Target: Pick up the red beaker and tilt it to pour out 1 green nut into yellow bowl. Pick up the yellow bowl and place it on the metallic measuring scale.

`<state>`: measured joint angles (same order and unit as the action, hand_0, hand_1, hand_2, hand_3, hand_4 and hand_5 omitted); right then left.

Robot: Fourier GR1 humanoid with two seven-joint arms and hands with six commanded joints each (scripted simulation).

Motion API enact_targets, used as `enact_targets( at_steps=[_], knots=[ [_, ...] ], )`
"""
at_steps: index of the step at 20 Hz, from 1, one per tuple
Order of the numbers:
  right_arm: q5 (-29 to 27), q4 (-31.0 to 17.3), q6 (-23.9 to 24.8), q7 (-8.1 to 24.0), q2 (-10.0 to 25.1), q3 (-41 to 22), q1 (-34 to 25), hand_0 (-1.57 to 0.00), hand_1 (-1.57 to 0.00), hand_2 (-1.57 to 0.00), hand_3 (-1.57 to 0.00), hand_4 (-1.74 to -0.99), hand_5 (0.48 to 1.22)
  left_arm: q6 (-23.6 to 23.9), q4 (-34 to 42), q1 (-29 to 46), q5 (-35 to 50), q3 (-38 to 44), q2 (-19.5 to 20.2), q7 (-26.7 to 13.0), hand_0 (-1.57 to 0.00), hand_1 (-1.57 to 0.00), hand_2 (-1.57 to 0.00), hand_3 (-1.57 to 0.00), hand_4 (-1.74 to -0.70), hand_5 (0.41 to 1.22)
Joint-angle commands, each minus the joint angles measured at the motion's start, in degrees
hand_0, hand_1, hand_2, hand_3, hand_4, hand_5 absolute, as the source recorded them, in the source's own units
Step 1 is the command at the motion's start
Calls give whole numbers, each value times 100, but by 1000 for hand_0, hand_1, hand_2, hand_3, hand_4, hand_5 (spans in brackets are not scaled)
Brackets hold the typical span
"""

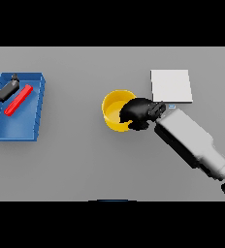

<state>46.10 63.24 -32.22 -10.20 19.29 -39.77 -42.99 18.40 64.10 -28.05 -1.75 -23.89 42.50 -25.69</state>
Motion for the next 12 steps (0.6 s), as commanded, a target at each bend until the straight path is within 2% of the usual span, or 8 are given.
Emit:
enact_targets(
  at_steps=[1,6,7,8,10,12],
  knots=[
    [-29,104,-89,89,25,16,18,-1546,-1545,-1356,-1336,-1731,1214,-15,6,-14,23,25,20,-12,1,1,1,1,-729,690],
    [-214,663,-432,482,246,319,-116,-1563,-1563,-1419,-1242,-1738,1219,-68,17,-36,37,37,60,35,1,1,1,1,-734,697],
    [-206,724,-379,415,367,387,-131,-1564,-1564,-1414,-1257,-1738,1219,-53,50,-53,10,8,33,22,1,1,1,1,-738,696],
    [-217,832,-389,529,445,457,-110,-1566,-1566,-1422,-1268,-1739,1220,-61,22,-77,29,32,35,1,1,1,1,1,-739,693],
    [-242,914,-352,547,516,549,-98,-1568,-1568,-1436,-1266,-1740,1220,-48,2,-51,29,49,54,18,1,1,1,1,-736,697],
    [-296,903,-333,536,541,657,-129,-1569,-1569,-1439,-1376,-1740,1220,-77,35,-65,60,79,94,-2,1,1,1,1,-746,697]
  ],
)
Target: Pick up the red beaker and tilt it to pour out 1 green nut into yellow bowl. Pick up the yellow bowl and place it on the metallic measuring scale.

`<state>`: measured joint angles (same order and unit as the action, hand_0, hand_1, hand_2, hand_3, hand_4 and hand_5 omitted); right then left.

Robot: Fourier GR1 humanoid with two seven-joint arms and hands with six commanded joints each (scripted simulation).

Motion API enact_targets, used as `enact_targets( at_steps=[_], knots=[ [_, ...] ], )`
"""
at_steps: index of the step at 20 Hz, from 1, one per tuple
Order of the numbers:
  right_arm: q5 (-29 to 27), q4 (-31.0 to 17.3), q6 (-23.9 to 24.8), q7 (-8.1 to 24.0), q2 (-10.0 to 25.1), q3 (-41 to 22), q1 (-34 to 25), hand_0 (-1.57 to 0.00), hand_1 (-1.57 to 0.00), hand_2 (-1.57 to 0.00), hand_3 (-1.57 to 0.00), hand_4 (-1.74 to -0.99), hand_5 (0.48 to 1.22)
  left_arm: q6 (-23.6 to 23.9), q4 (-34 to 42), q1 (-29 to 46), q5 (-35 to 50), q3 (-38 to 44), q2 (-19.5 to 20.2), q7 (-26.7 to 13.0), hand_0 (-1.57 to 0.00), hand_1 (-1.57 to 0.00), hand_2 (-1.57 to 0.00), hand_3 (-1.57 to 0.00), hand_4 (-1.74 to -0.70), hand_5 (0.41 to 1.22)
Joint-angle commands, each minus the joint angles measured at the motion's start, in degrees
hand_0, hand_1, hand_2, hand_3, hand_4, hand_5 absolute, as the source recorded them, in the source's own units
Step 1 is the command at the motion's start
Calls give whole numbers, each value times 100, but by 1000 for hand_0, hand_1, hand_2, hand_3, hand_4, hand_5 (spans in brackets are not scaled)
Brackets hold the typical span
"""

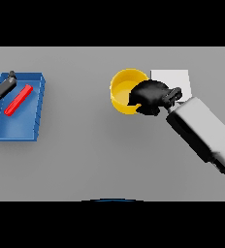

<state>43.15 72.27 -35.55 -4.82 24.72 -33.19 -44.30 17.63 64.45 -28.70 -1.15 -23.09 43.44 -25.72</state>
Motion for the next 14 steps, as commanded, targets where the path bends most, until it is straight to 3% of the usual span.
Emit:
enact_targets(
  at_steps=[1,6,9,14],
  knots=[
    [-5,-60,2,129,-37,68,-34,-1569,-1569,-1465,-1347,-1740,1220,5,-25,12,-21,-23,-9,-41,1,1,1,1,-743,700],
    [28,-342,325,42,377,455,-108,-1570,-1570,-1516,-1227,-1741,1221,27,29,7,-57,-22,26,-117,1,1,1,1,-744,710],
    [129,-840,636,-105,571,653,-243,-1571,-1571,-1540,-1198,-1741,1221,32,44,27,-41,-11,13,-132,1,1,1,1,-741,706],
    [239,-1685,1157,-244,580,907,-298,-1571,-1571,-1506,-1176,-1741,1221,10,179,147,-17,1,83,-89,1,1,1,1,-728,691]
  ],
)
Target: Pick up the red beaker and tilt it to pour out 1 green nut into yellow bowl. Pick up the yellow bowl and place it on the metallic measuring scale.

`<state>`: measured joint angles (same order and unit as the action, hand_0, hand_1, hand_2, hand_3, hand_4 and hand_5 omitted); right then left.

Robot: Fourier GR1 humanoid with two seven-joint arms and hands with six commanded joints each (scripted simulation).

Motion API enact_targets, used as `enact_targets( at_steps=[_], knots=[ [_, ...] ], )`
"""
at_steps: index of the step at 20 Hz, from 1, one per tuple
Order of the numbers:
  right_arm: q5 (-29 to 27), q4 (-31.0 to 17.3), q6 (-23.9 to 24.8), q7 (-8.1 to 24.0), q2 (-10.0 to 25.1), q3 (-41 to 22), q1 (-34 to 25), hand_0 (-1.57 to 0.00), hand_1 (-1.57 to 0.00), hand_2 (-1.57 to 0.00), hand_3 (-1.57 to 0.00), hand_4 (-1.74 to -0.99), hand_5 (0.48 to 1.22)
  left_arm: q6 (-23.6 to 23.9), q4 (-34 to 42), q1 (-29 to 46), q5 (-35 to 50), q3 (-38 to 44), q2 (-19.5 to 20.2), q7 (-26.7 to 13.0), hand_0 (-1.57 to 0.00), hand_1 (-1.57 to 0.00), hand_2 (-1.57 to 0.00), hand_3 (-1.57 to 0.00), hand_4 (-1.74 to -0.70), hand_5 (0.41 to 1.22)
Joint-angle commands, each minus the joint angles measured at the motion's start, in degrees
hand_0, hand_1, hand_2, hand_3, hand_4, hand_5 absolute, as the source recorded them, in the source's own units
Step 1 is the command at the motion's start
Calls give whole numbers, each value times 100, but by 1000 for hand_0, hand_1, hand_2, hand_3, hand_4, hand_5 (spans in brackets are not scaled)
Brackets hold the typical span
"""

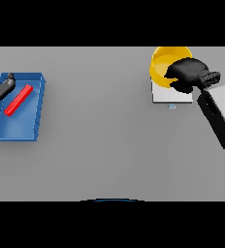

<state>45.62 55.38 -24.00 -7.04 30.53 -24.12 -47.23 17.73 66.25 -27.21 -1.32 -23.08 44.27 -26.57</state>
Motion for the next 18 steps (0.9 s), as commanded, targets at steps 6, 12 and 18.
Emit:
enact_targets(
  at_steps=[6,12,18],
  knots=[
    [152,-879,448,-233,-47,121,-30,-1571,-1571,-1407,-1351,-1741,1221,-27,-28,-59,-13,11,17,-87,1,1,1,1,-724,682],
    [131,-1435,681,-439,-282,186,-98,-1571,-1571,-1354,-1369,-1741,1221,-49,-112,-81,-5,8,-21,-55,1,1,1,1,-727,675],
    [88,-1588,699,-499,-363,237,-104,-1472,-1479,-1420,-1244,-1736,1221,-12,-131,-174,-111,-61,-64,-84,1,1,1,1,-725,669]
  ],
)
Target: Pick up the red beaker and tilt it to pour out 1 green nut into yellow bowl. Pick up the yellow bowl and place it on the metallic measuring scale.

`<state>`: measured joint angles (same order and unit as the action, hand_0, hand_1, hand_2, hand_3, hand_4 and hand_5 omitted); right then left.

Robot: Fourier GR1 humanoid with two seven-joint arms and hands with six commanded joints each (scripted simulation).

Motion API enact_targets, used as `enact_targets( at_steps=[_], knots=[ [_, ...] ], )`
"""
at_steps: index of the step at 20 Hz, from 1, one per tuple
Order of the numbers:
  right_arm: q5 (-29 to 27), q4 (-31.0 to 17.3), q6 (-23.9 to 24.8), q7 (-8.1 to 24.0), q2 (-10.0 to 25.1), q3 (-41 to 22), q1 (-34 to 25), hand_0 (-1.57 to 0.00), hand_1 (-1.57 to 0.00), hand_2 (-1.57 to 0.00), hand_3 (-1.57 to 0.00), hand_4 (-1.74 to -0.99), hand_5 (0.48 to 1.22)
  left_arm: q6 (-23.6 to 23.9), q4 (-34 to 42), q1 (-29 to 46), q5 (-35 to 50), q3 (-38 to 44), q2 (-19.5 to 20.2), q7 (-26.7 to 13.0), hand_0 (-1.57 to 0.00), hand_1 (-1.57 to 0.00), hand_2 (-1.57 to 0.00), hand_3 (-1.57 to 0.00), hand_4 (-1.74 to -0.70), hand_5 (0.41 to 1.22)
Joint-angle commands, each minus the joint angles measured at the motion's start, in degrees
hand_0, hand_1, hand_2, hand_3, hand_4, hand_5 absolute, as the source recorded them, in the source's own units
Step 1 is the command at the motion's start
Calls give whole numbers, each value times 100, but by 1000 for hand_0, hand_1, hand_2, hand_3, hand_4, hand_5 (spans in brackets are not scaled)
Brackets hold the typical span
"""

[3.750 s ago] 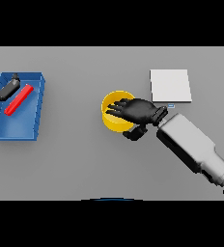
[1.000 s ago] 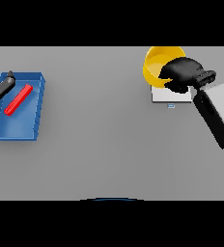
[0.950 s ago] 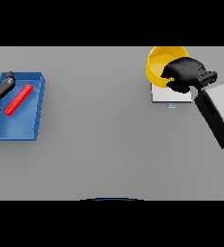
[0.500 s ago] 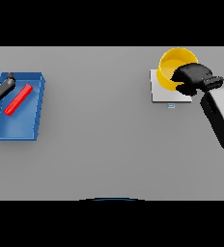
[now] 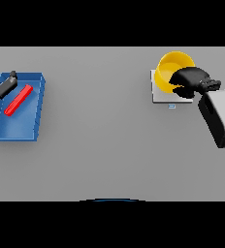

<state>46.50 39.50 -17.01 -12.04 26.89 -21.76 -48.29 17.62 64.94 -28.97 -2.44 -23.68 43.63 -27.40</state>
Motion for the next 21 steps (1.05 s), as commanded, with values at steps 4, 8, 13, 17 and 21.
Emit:
enact_targets(
  at_steps=[4,8,13,17,21],
  knots=[
    [21,27,-35,53,4,6,-4,-990,-882,-921,-796,-1629,1080,-32,13,5,8,-25,-15,-72,1,1,1,1,-719,668],
    [188,-68,-164,-103,72,-170,-81,-405,-360,-464,-552,-1567,929,27,9,38,33,24,-23,61,1,1,1,1,-721,663],
    [197,-185,-28,-354,42,-173,-143,-132,-117,-156,-359,-1542,838,-9,-118,-16,5,7,-36,72,1,1,1,1,-723,664],
    [158,-211,-92,-253,31,-132,-145,-54,-48,-63,-244,-1518,786,4,-82,-55,-8,-3,-45,-29,1,1,1,1,-723,664],
    [111,-222,-259,-34,-8,-102,-118,-21,-19,-25,-146,-1478,738,-22,-209,-109,25,15,-103,-14,1,1,1,1,-726,665]
  ],
)
